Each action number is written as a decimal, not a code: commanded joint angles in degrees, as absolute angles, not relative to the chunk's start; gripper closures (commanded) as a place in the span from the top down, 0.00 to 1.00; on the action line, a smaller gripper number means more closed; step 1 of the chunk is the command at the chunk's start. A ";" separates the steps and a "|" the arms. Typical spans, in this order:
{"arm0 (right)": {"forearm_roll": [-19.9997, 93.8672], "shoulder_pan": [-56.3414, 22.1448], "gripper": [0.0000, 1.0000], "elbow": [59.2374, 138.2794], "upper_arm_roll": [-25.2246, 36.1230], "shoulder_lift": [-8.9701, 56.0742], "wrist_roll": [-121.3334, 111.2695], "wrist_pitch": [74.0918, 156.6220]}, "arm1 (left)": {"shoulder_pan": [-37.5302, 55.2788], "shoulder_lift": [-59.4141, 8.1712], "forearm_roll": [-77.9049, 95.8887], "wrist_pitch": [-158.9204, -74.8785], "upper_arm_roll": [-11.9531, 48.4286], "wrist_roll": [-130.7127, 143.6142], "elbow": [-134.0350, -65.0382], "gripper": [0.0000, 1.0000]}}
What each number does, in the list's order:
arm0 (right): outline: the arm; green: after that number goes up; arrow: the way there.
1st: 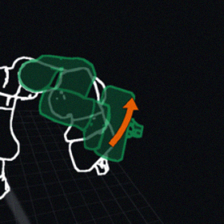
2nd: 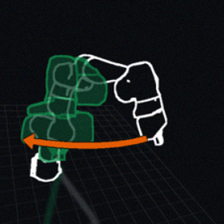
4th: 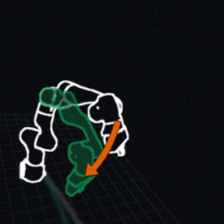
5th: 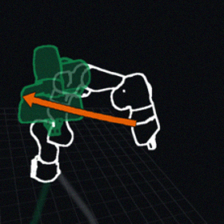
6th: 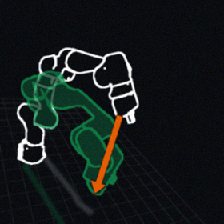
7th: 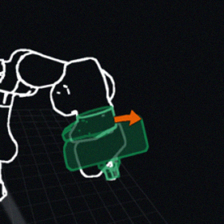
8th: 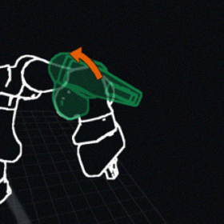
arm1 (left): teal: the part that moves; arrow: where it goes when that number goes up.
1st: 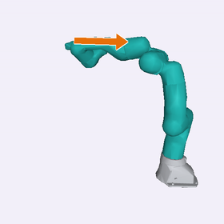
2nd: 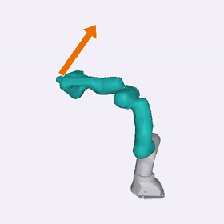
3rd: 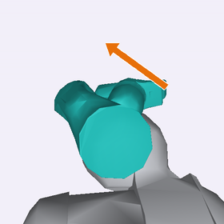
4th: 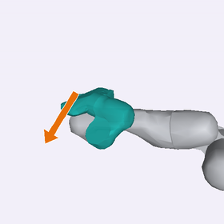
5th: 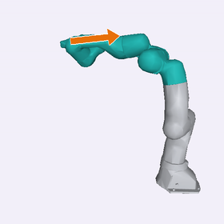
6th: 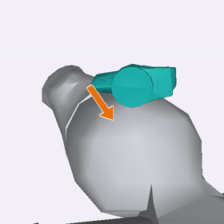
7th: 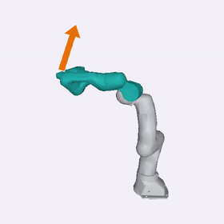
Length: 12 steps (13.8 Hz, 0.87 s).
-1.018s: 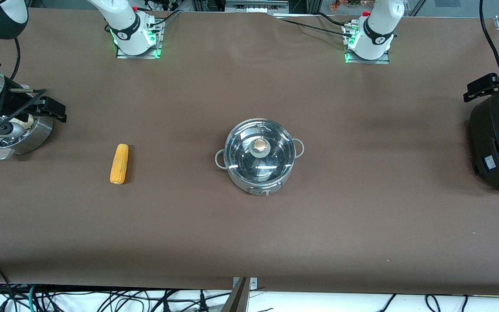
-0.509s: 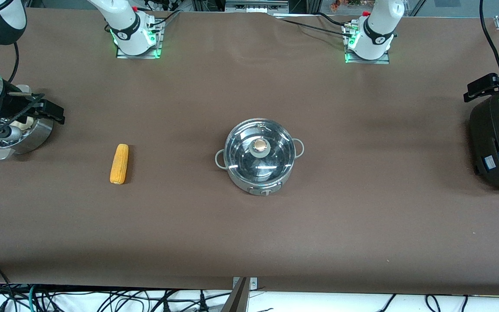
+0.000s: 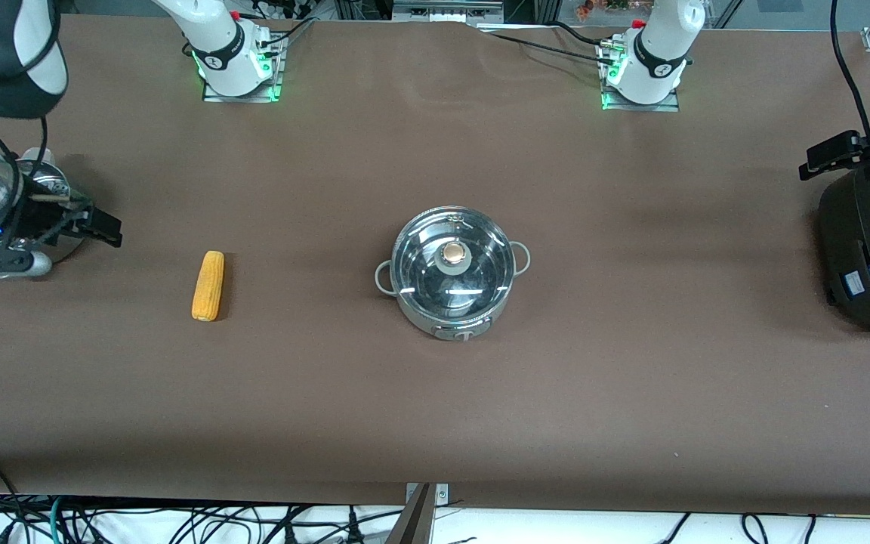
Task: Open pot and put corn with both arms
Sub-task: 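Move the right gripper toward the corn while the left gripper reaches the knob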
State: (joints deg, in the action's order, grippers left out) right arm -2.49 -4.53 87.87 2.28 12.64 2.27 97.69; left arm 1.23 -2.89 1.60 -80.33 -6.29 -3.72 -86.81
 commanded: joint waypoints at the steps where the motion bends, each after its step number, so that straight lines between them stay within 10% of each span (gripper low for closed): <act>1: -2.99 -3.43 1.00 89.63 2.11 13.53 2.20 100.18 | 0.79 -5.51 2.90 -79.81 -5.89 -5.36 -86.66 1.00; 12: -1.93 -3.51 1.00 109.59 1.67 17.49 4.92 127.52 | 9.47 -12.64 8.52 -90.42 9.58 32.40 -85.61 0.99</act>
